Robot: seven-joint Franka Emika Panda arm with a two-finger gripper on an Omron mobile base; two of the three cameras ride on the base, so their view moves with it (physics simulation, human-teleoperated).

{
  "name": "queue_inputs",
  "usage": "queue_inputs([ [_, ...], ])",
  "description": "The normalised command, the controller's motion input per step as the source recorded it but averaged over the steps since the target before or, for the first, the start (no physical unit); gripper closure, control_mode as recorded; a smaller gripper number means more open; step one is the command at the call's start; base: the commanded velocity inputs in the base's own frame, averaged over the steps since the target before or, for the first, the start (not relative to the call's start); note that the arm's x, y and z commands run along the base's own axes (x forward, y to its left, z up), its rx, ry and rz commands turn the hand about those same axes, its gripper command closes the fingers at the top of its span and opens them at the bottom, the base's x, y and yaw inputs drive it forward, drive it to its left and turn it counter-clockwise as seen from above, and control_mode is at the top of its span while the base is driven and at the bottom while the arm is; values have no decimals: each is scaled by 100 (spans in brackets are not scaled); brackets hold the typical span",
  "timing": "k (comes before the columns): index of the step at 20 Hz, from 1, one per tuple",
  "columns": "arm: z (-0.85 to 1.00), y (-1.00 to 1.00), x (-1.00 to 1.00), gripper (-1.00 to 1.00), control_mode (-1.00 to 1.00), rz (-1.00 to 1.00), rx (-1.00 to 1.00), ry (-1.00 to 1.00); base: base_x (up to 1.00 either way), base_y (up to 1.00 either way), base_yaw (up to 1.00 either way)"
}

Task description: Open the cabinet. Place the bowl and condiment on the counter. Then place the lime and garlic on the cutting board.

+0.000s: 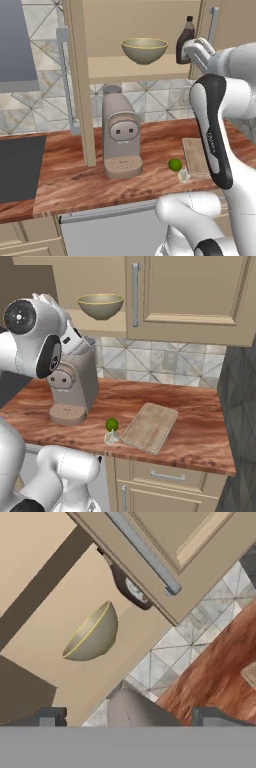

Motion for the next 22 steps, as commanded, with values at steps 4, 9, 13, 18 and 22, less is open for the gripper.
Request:
queue_inputs([
  [4,1,-57,-22,-100,-100,-8,-24,12,0,0,0],
  [9,0,-52,-32,-100,-100,0,-17,2,0,0,0],
  [13,4,-4,-6,-100,-100,2,-9,0,0,0,0],
  [18,15,0,0,-100,-100,2,-4,0,0,0,0],
  [22,23,-1,0,-100,-100,4,-2,0,0,0,0],
])
